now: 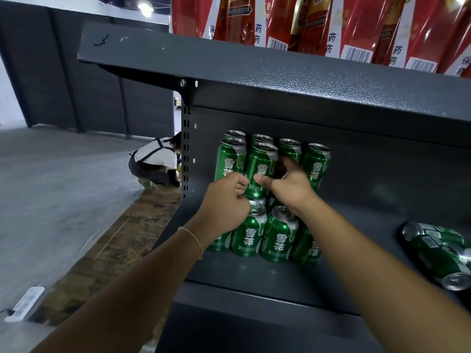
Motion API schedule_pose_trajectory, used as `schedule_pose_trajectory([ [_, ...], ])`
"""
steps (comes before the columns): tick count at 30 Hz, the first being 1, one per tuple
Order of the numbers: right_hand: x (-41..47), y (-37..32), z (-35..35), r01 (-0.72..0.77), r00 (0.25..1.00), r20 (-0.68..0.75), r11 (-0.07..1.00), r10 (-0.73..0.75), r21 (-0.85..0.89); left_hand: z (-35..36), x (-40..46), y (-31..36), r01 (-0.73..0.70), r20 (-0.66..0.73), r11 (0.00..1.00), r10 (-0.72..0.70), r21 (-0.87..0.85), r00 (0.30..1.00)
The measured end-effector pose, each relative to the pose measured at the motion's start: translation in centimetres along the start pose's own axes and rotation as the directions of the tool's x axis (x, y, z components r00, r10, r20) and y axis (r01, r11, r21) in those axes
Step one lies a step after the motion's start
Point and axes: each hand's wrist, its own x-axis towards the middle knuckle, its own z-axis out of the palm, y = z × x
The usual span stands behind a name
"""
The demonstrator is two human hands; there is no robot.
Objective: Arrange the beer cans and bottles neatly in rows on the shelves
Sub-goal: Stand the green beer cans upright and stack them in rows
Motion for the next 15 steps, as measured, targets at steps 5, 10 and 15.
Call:
schedule_pose_trajectory([
  [5, -0.5, 0.8, -0.8, 0.023, 0.999, -0.031, 0.993, -0.020, 0.119, 0.7, -0.1, 0.3, -0.025, -0.017, 1.000, 0.024, -0.009, 1.000],
  [10, -1.9, 2.2, -3.9, 0.090, 0.983, -0.176, 0.965, -0.047, 0.247, 3.2, -0.2, 2.2, -0.141, -0.127, 0.981, 0.124, -0.135, 0.984],
  [15, -2.9, 4.6, -8.9, 0.115, 0.957, -0.284, 0.971, -0.052, 0.209, 7.5, 0.3, 5.1, -0.166, -0.013, 0.943, 0.170, -0.290, 0.985],
])
